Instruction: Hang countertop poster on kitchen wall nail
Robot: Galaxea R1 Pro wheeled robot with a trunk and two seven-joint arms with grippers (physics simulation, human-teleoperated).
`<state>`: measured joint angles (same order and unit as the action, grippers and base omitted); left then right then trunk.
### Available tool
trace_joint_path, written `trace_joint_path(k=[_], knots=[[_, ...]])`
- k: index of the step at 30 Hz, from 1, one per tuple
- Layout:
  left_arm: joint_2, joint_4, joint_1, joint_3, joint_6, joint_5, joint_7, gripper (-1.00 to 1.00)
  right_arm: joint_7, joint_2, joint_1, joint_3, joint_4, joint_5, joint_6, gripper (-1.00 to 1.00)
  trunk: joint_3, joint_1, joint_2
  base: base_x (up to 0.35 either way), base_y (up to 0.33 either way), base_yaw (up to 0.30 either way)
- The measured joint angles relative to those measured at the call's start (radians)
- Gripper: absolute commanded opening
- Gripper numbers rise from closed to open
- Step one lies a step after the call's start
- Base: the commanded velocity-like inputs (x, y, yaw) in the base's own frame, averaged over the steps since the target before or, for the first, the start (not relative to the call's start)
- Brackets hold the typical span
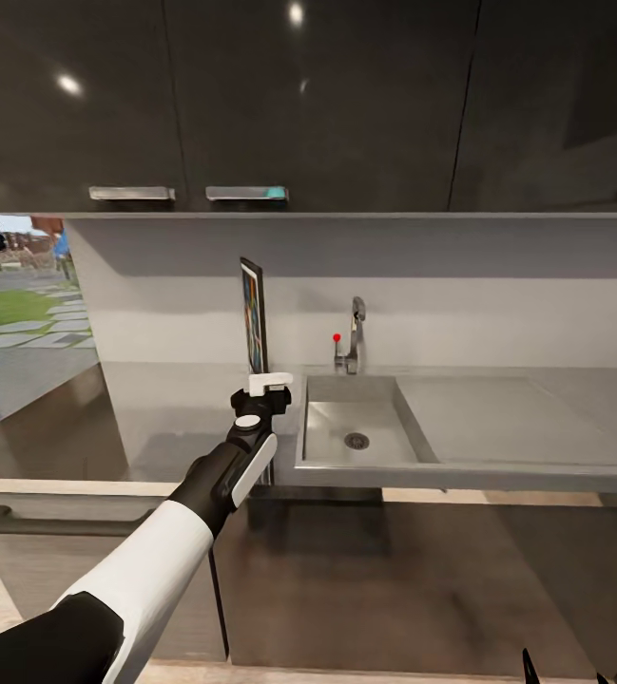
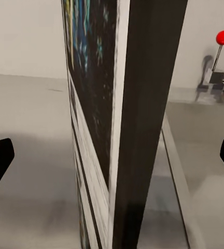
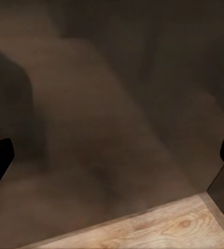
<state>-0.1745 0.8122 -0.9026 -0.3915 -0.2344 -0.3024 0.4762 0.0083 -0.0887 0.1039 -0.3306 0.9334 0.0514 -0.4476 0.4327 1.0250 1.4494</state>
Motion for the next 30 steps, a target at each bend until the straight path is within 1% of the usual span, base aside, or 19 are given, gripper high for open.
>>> trace_joint_path(k=[8,16,17,22,23,26,28,30], knots=[[0.0,0.0,0.0,0.0,0.0,0.0,0.0,1.0,0.0,0.0,0.0,0.0,0.0,0.0,0.0,1.0,0.0,0.0,0.0,0.067,0.0,0.0],[0.0,0.001,0.0,0.0,0.0,0.0,0.0,1.0,0.0,0.0,0.0,0.0,0.0,0.0,0.0,1.0,0.0,0.0,0.0,0.013,0.0,0.0],[0.0,0.001,0.0,0.0,0.0,0.0,0.0,-1.0,0.0,0.0,0.0,0.0,-0.001,0.0,0.0,1.0,0.0,0.0,0.0,0.002,0.0,0.0],[0.0,0.003,0.0,0.001,0.0,0.002,0.002,-1.0,0.0,0.0,0.0,0.0,-0.015,0.0,0.0,1.0,0.0,0.0,0.0,0.001,0.0,0.0],[0.0,0.004,0.0,-0.001,0.003,-0.004,0.0,-1.0,0.0,0.0,0.0,0.0,-0.016,0.0,0.0,1.0,0.0,0.0,0.0,0.0,0.0,0.0],[0.0,0.005,0.0,-0.001,0.002,-0.005,0.002,-1.0,0.0,0.0,0.0,0.0,-0.019,0.001,0.0,1.0,0.0,0.0,0.0,0.0,0.0,0.0],[0.0,0.006,0.0,0.001,0.0,0.0,0.004,-1.0,0.0,0.0,0.0,0.0,-0.019,0.001,0.0,1.0,0.0,0.0,0.0,0.0,0.0,0.0],[0.0,0.006,0.0,0.0,0.0,-0.002,0.005,-1.0,0.0,0.0,0.0,0.0,-0.02,0.001,0.0,1.0,0.0,0.0,0.0,0.0,0.0,0.0]])
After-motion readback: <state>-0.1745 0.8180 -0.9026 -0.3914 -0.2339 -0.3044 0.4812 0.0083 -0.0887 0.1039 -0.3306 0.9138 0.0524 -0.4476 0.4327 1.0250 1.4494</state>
